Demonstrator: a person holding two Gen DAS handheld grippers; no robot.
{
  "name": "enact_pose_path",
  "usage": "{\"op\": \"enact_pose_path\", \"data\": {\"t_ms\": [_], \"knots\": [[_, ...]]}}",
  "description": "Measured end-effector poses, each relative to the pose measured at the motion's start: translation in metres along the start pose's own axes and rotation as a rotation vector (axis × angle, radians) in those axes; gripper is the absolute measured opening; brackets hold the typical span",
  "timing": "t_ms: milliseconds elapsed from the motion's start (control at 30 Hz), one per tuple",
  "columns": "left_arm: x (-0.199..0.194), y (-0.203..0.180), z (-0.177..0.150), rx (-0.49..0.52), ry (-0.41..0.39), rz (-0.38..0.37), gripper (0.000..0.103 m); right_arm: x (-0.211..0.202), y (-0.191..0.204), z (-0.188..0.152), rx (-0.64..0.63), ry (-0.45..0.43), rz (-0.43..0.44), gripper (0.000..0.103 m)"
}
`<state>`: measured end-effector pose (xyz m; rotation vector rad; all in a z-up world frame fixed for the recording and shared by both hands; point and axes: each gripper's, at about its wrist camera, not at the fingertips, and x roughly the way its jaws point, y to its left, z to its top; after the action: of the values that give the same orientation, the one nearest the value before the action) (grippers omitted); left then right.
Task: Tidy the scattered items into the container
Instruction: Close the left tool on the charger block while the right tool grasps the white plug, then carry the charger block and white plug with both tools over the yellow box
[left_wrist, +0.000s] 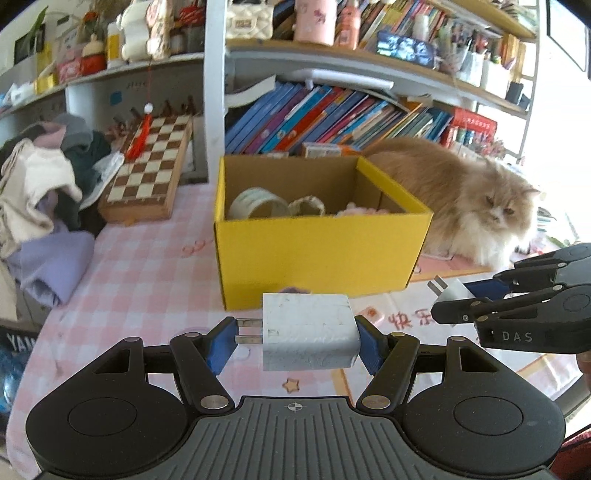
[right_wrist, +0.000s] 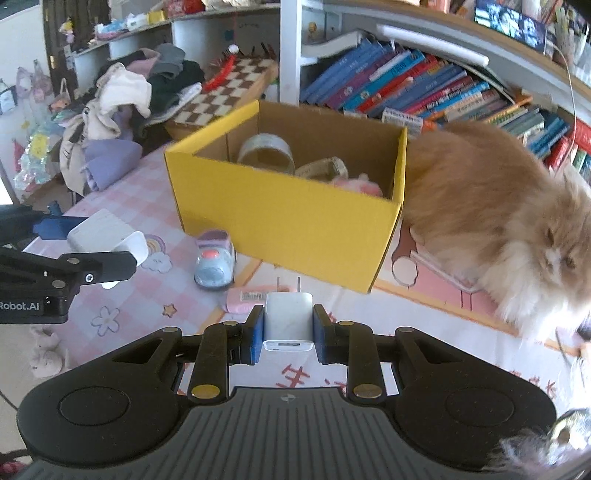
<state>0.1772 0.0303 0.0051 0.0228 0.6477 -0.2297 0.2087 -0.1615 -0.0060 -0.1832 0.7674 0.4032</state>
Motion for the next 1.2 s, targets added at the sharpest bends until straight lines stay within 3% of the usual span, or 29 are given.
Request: {"op": "enact_pose_path", "data": {"t_ms": [400,633,900,1200], "knots": [[-0.018,-0.001,0.05,0.071,-0.132,-0.031,0.068,-0.019,-0.013,0.05,-0.086,-0.11,-0.002,0.025],[-0.007,-0.002,0.079,0.118,-0.156,-0.032,0.068,-0.021,-0.022,0.085,-0.15,-0.167,-0.004,0.025],[0.026,-0.004,0.101,0.133,-0.136,-0.019,0.068,0.004,-0.035,0.124,-0.194,-0.189,0.016,0.025],[0.069,-0.007,0.117,0.143,-0.062,0.021,0.068,0.057,-0.059,0.162,-0.25,-0.126,0.061,0.025]]}}
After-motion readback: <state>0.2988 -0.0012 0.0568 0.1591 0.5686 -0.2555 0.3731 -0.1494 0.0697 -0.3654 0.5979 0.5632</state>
